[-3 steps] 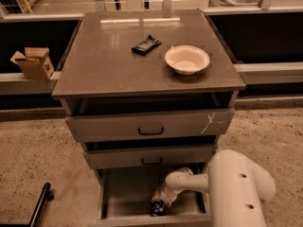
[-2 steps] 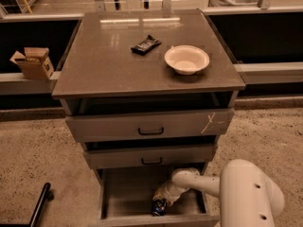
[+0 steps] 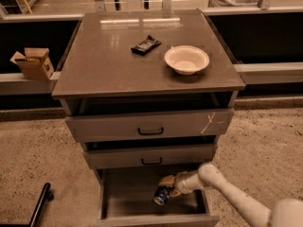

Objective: Pick pepsi can from bottom drawer and place on counter

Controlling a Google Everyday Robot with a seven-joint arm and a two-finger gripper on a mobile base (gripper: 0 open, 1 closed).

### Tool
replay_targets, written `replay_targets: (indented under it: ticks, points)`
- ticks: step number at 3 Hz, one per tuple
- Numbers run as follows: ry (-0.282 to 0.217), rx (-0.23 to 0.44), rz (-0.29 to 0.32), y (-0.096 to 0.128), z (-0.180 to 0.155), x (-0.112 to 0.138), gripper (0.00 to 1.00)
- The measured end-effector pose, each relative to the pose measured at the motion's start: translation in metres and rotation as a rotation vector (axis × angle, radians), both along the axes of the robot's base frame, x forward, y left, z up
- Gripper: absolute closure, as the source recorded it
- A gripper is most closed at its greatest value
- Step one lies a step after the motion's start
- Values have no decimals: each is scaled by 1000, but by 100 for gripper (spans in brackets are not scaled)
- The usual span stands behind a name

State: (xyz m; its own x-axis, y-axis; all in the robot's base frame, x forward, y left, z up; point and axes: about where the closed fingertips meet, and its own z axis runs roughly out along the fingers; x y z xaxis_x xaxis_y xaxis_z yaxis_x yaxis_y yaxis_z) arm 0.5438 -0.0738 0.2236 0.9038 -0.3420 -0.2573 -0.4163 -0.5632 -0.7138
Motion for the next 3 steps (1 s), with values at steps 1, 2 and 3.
replay_targets:
  ticks: [1, 2, 3]
  points:
    - [-144, 157, 86, 1, 79, -31, 100]
    - [-411, 196, 169, -42, 145, -83, 100]
    - [-422, 207, 177, -40, 150, -80, 100]
